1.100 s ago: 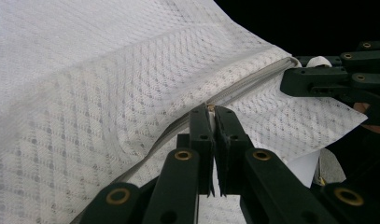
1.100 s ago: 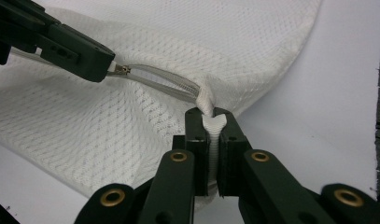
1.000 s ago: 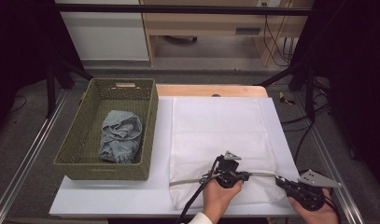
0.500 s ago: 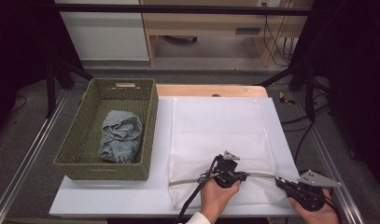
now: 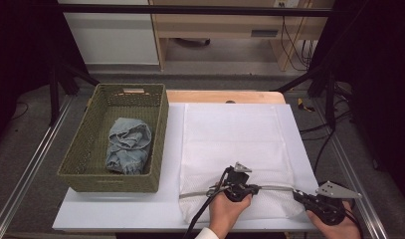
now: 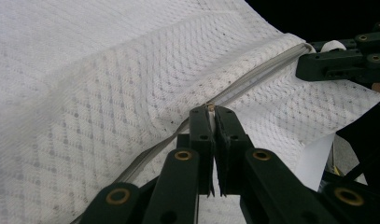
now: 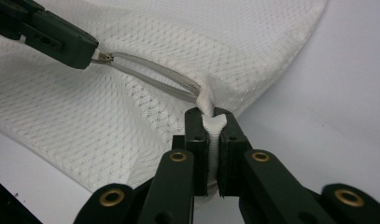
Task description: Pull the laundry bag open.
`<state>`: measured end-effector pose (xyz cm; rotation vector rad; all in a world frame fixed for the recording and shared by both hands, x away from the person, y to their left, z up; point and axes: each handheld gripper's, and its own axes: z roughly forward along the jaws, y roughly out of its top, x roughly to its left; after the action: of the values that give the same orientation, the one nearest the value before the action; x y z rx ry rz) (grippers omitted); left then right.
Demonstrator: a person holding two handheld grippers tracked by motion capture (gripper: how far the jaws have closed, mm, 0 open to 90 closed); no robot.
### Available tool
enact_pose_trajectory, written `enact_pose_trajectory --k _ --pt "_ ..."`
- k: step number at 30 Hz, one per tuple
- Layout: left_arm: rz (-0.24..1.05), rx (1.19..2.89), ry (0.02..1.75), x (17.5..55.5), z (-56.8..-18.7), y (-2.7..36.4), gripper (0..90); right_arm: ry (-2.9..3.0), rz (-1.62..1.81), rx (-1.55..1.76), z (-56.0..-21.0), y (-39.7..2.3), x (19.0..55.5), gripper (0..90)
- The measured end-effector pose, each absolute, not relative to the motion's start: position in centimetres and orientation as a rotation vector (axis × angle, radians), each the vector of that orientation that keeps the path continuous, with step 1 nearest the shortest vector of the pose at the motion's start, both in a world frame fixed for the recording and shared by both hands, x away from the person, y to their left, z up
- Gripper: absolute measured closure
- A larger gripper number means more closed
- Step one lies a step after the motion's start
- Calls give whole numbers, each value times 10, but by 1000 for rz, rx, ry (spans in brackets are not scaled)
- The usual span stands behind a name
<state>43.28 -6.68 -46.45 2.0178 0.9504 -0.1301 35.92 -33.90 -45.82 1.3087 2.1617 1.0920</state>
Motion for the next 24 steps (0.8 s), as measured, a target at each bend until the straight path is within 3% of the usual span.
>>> enact_pose_trajectory --k 24 --pt "-125 2041 973 434 -462 -46 869 2173 1062 1318 -458 -338 358 857"
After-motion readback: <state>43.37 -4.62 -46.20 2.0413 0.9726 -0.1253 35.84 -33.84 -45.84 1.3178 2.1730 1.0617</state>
